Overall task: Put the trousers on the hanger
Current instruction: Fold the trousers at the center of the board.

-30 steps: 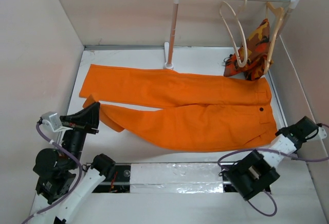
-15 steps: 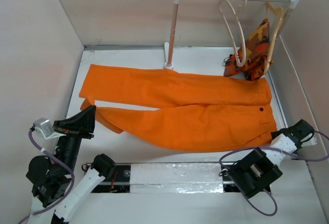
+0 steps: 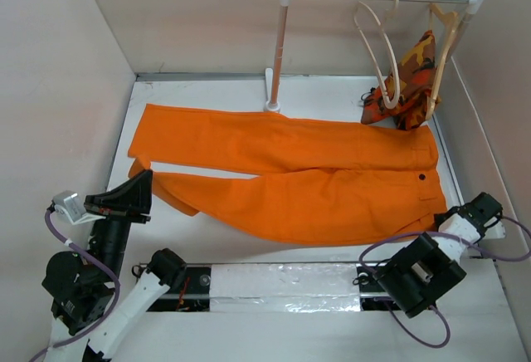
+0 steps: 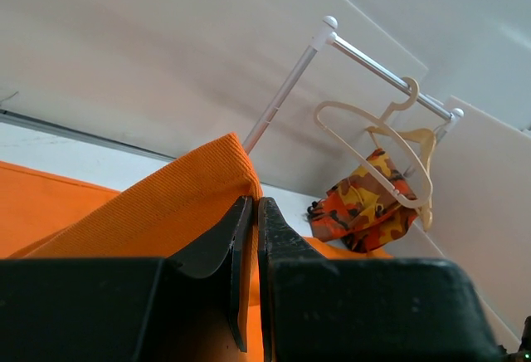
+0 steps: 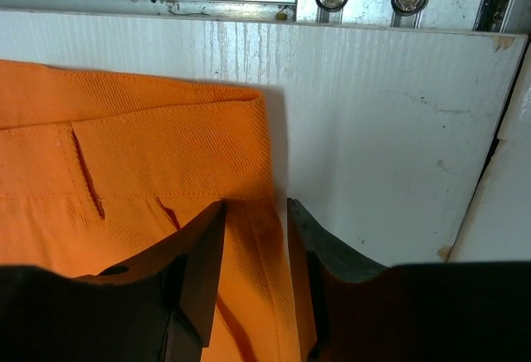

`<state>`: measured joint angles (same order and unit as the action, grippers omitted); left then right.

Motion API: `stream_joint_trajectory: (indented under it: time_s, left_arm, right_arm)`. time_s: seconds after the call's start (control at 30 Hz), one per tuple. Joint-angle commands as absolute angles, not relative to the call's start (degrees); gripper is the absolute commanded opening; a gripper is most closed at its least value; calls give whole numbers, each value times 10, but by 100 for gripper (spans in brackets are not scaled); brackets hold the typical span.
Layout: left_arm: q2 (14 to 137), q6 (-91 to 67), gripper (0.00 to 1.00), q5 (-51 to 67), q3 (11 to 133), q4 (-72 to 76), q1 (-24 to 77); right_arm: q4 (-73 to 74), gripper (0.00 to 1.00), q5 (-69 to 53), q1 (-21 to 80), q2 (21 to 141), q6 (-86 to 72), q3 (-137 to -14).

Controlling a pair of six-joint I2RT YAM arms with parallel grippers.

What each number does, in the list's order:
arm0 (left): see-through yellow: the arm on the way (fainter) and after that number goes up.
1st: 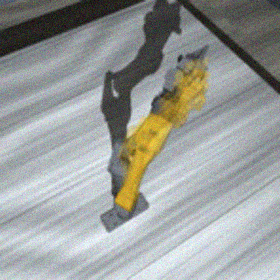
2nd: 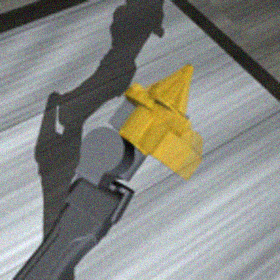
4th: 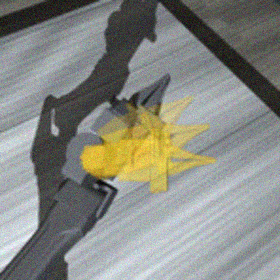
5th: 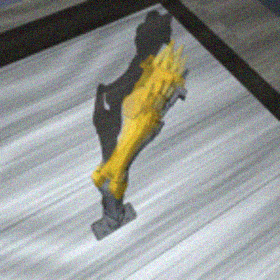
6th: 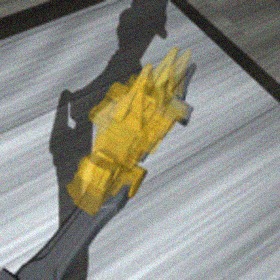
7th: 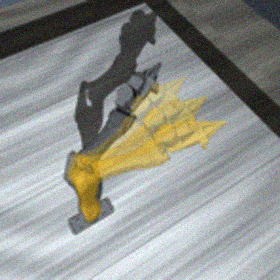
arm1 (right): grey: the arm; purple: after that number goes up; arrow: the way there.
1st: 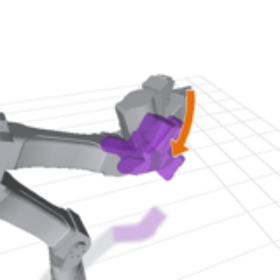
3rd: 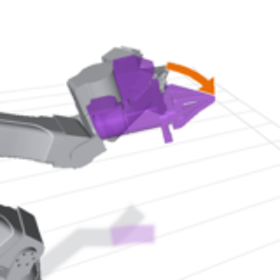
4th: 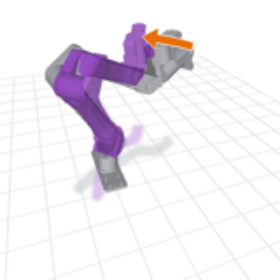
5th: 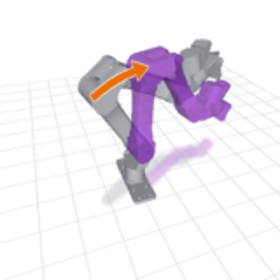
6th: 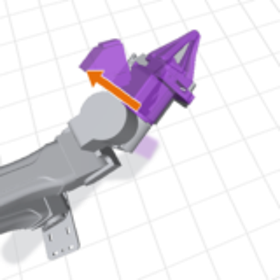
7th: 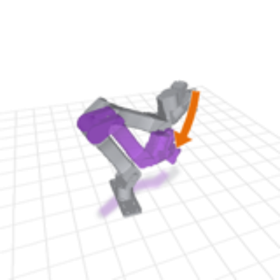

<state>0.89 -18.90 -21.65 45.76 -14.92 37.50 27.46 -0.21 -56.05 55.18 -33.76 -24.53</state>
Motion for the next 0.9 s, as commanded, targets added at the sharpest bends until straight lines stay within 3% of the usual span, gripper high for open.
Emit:
stream_joint_trajectory:
  time_s: [0.0, 0.1, 0.13, 0.27, 0.4, 0.6, 0.87]
  left_arm:
    - [2, -182, 0, -231, 468, -117, 378]
    - [2, -181, 0, -238, 468, -118, 378]
    - [2, -182, 0, -241, 468, -118, 378]
    - [3, -181, 0, -250, 468, -120, 378]
    - [3, -182, 0, -266, 472, -123, 378]
    - [3, -192, 0, -361, 506, -134, 383]
    - [63, -196, 0, -526, 554, -171, 473]
  right_arm:
    - [245, 41, 4, -530, 558, -373, -255]
    - [250, 36, 47, -483, 576, -405, -268]
    - [252, 25, 63, -472, 580, -420, -271]
    - [236, 1, 71, -452, 558, -432, -263]
    - [245, 0, 108, -452, 495, -374, -267]
    - [314, 0, 225, -452, 408, -207, -395]
    - [291, 0, 195, -430, 387, -177, -445]
